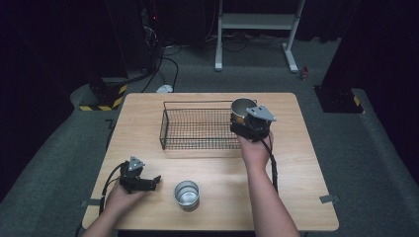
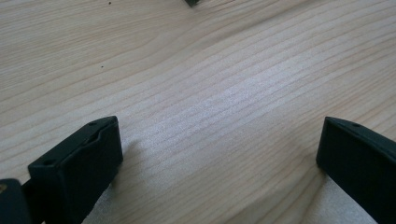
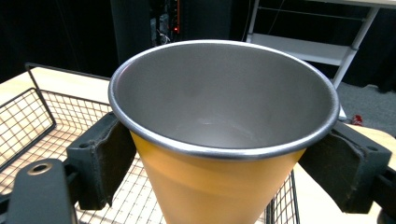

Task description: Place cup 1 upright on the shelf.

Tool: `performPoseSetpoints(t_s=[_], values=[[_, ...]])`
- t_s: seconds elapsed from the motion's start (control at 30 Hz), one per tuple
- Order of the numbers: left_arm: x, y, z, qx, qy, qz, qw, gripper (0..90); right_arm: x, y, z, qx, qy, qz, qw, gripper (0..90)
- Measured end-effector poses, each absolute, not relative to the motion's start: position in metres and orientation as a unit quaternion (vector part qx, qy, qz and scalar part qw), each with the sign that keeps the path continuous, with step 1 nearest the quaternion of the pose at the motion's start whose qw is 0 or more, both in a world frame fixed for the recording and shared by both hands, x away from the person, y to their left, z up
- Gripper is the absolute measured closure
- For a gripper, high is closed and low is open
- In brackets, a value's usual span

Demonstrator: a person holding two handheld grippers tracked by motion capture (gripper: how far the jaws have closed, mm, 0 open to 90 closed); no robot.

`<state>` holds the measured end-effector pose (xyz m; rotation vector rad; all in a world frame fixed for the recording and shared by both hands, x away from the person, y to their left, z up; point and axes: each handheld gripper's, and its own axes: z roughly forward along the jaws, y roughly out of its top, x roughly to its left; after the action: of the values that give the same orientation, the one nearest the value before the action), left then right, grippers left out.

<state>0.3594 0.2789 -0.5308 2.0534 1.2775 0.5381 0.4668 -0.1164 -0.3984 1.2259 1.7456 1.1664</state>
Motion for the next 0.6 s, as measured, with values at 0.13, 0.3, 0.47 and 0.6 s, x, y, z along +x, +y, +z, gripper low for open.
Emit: performPoseSetpoints(t_s=[0.13,0.3,0.47,0.6], values=[[0.36,0.278,-0.531,0.783,0.488,0.205,0.327,0.6,0.473,-0.112,-0.398,0.474,0.672,0.45,0.348,14.0],[0.36,0.278,-0.531,0.783,0.489,0.204,0.327,0.7,0.482,-0.108,-0.399,0.478,0.673,0.448,0.343,14.1],[0.36,0.278,-0.531,0.782,0.488,0.205,0.328,0.7,0.49,-0.104,-0.401,0.474,0.675,0.447,0.346,14.1],[0.36,0.278,-0.531,0.783,0.487,0.205,0.328,0.7,0.497,-0.101,-0.405,0.479,0.683,0.435,0.34,14.1]])
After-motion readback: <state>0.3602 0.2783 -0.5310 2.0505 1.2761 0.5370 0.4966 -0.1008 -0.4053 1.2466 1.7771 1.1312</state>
